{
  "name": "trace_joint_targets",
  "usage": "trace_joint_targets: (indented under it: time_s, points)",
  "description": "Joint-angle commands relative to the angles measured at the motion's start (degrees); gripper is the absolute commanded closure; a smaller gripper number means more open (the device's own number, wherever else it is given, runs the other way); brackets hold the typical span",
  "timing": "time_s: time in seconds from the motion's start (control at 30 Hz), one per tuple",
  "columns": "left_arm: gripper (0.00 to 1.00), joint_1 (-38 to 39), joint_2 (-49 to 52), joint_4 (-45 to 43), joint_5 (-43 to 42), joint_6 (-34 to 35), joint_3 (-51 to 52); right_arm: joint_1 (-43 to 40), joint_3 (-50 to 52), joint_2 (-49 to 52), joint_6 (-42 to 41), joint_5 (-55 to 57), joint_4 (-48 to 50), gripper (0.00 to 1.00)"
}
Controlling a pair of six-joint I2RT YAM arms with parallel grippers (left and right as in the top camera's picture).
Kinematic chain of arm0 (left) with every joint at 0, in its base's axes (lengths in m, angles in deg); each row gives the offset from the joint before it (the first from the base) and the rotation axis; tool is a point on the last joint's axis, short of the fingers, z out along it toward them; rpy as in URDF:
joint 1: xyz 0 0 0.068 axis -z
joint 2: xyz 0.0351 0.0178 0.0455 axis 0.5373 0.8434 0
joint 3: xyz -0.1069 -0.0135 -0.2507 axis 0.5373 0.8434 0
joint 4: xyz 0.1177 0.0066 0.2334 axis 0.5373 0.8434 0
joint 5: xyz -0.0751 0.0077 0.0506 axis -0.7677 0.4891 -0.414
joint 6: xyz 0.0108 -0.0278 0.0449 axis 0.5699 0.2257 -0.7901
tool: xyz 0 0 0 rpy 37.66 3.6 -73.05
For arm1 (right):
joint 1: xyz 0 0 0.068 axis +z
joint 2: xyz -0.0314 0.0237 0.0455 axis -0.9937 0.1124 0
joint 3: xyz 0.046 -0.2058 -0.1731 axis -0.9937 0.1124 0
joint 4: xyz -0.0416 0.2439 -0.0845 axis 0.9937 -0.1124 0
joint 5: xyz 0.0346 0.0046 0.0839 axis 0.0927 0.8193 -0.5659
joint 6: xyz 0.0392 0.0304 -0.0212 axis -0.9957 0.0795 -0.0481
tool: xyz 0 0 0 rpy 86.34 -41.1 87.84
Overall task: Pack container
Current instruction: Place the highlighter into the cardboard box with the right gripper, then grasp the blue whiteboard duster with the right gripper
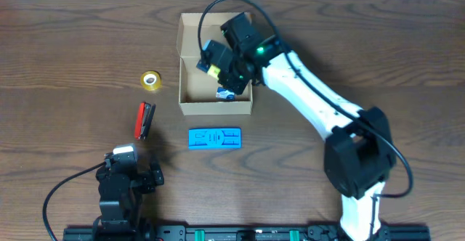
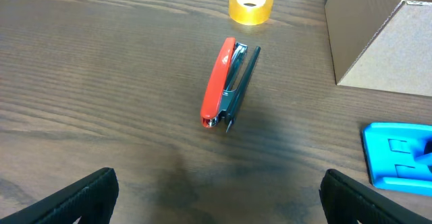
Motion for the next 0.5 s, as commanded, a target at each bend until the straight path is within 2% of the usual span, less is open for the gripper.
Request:
trace_joint_targets:
  time_s: [0.0, 0.27, 0.4, 0.47]
  points:
    - [0.04, -0.4, -0.3, 0.1, 0.0, -0.2, 0.5, 0.4, -1.5, 2.7, 1.4, 0.6, -0.4, 0.87]
    - [0.05, -0.4, -0.3, 0.1, 0.0, -0.2, 0.5, 0.4, -1.5, 4.2, 2.5, 1.9, -0.1, 0.71]
    - [0.05, -0.4, -0.3, 0.1, 0.0, -0.2, 0.5, 0.4, -1.5, 4.2, 2.5, 1.9, 0.5, 0.53]
    - [0.05, -0.4, -0.3, 0.2, 0.0, -0.2, 0.5, 0.4, -1.5, 4.1, 2.5, 1.9, 1.3, 0.48]
